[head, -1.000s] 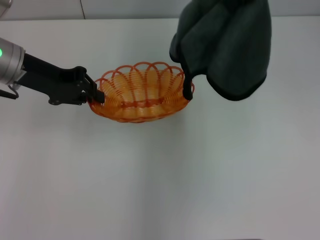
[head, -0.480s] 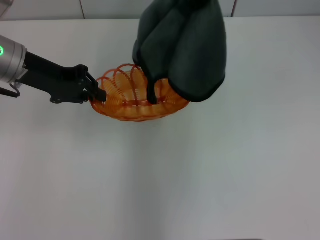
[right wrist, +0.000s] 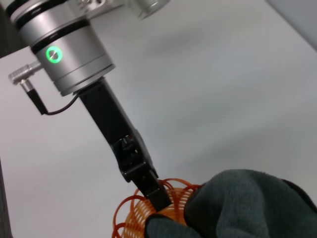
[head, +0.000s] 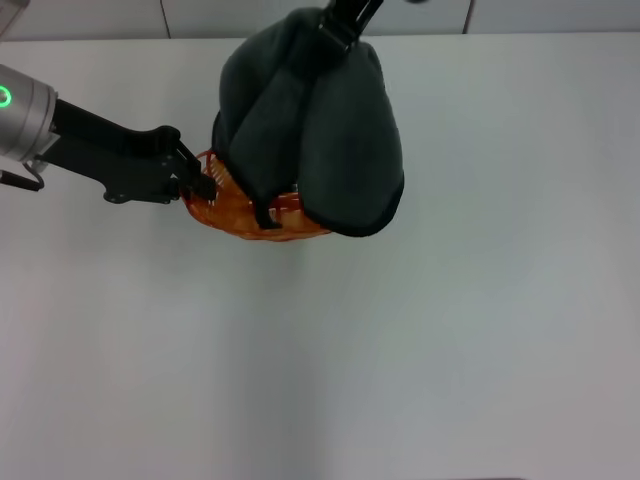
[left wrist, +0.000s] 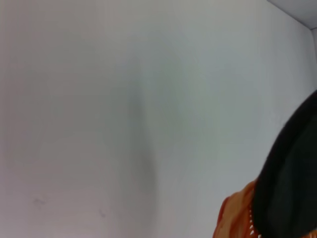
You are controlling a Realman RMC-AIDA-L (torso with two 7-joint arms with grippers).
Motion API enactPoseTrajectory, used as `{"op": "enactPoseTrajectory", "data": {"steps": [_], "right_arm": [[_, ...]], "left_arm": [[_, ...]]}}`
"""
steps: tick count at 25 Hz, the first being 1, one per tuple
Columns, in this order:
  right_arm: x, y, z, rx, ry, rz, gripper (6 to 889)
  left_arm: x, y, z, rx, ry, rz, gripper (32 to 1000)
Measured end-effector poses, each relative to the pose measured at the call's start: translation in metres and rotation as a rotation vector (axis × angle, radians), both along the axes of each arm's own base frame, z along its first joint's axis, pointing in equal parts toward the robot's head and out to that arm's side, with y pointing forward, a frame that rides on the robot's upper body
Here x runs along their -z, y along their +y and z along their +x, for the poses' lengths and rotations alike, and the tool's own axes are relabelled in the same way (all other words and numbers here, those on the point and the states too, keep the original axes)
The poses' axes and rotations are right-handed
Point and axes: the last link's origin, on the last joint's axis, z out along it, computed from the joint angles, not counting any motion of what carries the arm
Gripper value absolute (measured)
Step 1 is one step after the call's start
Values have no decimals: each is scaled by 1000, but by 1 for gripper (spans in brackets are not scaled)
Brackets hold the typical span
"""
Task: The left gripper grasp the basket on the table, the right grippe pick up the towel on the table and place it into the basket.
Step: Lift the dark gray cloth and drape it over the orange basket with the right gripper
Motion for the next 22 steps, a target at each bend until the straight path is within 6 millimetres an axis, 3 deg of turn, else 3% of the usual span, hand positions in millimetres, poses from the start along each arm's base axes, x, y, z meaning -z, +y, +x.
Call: {"op": "enactPoseTrajectory", "data": {"steps": [7, 22], "right_arm": [[27, -4, 7, -12, -21, -19, 43], [57, -6, 29, -13, -70, -22, 44]], "left_arm": [[1, 1, 3, 6, -2, -1, 109], [1, 4, 9, 17, -9, 2, 109]]}}
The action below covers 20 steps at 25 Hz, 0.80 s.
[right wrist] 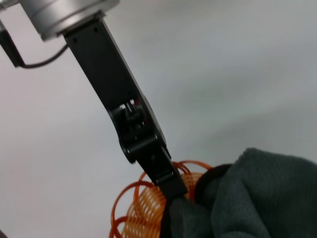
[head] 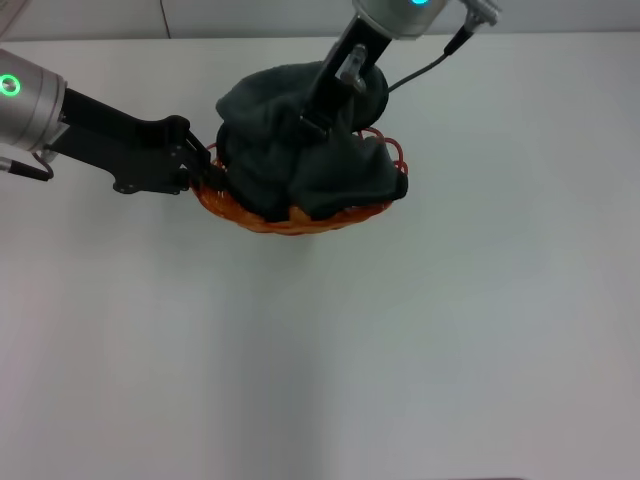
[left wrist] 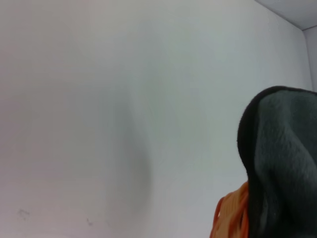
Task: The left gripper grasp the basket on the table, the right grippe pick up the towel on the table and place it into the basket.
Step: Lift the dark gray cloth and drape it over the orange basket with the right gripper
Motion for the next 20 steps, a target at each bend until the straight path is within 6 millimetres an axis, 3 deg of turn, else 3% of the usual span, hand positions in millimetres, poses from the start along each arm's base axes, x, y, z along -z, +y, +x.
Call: {"op": "enactPoseTrajectory", "data": {"steps": [20], "right_arm": [[13, -1, 10, -19, -42, 6, 45]], "left_arm": [[0, 1, 2, 5, 0, 0, 109]]}}
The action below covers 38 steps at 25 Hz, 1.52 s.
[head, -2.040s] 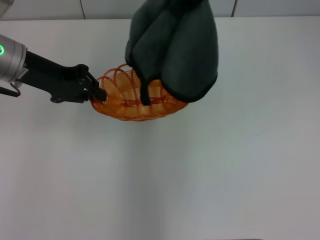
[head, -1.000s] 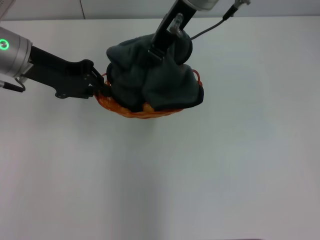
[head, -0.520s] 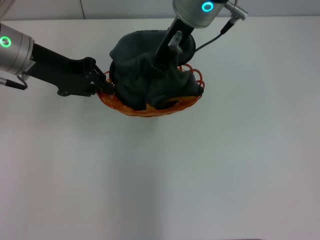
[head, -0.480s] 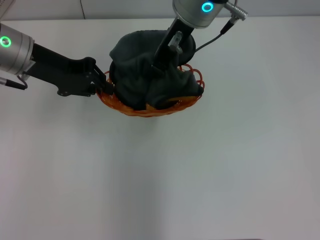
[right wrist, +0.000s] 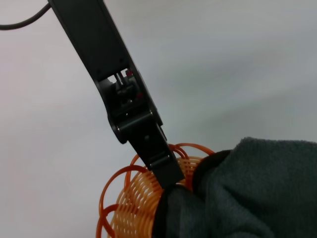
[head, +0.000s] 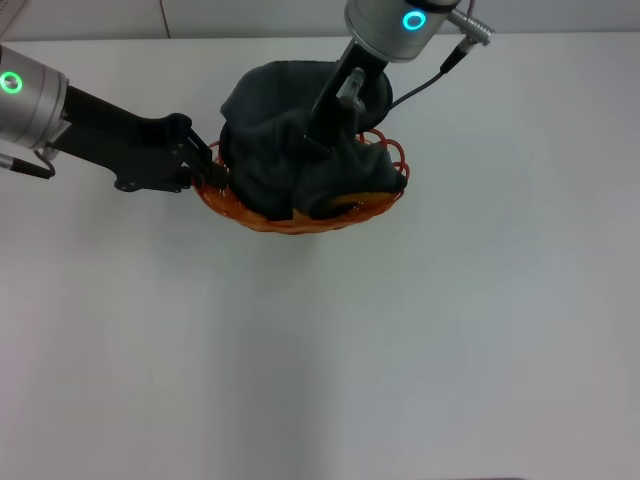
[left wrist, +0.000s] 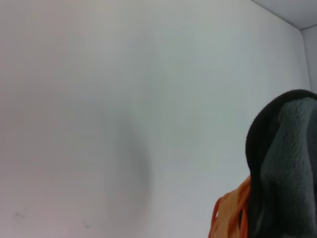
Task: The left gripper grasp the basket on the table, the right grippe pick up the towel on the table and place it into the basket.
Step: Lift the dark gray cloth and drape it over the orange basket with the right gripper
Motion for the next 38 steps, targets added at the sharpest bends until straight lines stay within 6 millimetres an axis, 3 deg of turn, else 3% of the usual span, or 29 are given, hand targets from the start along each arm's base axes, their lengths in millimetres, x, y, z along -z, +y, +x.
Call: {"op": "enactPoseTrajectory", "data": {"steps": [28, 33, 38], "right_arm": [[0, 0, -1, -12, -1, -1, 46], [1, -1, -4, -33, 16, -20, 243], [2, -2, -7, -38, 32, -27, 350]], "left_arm": [[1, -1, 0, 1, 2, -3, 109], [1, -1, 0, 1, 2, -3, 109], [1, -1, -1, 2, 2, -4, 109]]}}
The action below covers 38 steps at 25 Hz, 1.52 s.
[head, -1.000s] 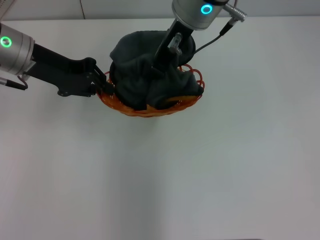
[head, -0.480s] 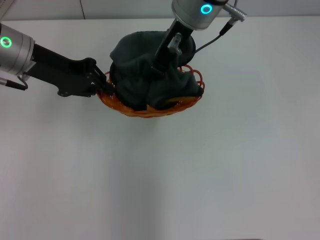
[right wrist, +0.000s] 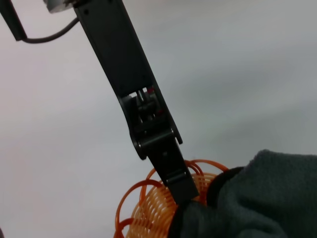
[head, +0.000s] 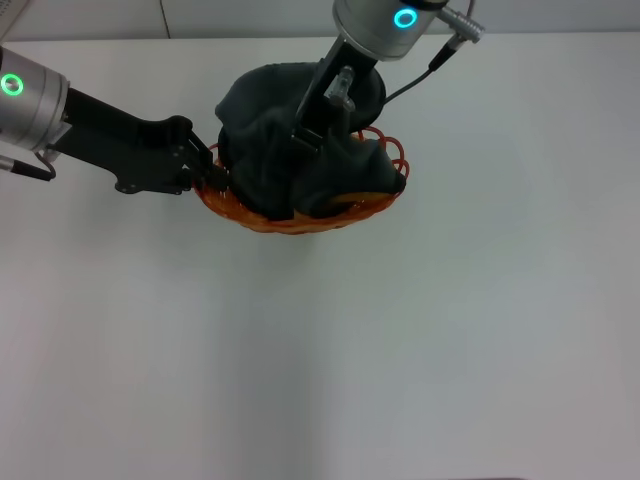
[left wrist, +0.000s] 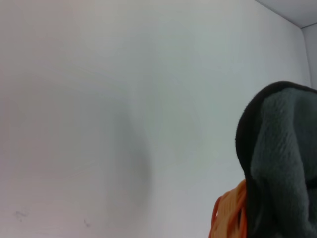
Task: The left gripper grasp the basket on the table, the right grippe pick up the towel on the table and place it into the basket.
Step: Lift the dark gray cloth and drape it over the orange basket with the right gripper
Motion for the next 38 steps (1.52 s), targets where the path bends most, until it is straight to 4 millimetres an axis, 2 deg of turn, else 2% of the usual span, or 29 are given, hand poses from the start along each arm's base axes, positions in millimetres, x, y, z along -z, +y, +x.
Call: {"op": "enactPoseTrajectory", "data": {"steps": [6, 12, 16, 38], "right_arm": [[0, 0, 0, -3, 1, 0, 479], [0, 0, 0, -10, 1, -4, 680], [0, 0, -1, -12, 1, -4, 861], [-3, -1, -5, -29, -9, -20, 861]], "left_arm": [[0, 0, 0, 0, 1, -1, 109], [0, 0, 0, 0, 1, -1, 109], [0, 0, -1, -1, 3, 5, 109], [0, -1, -4, -8, 5, 5, 108]]}}
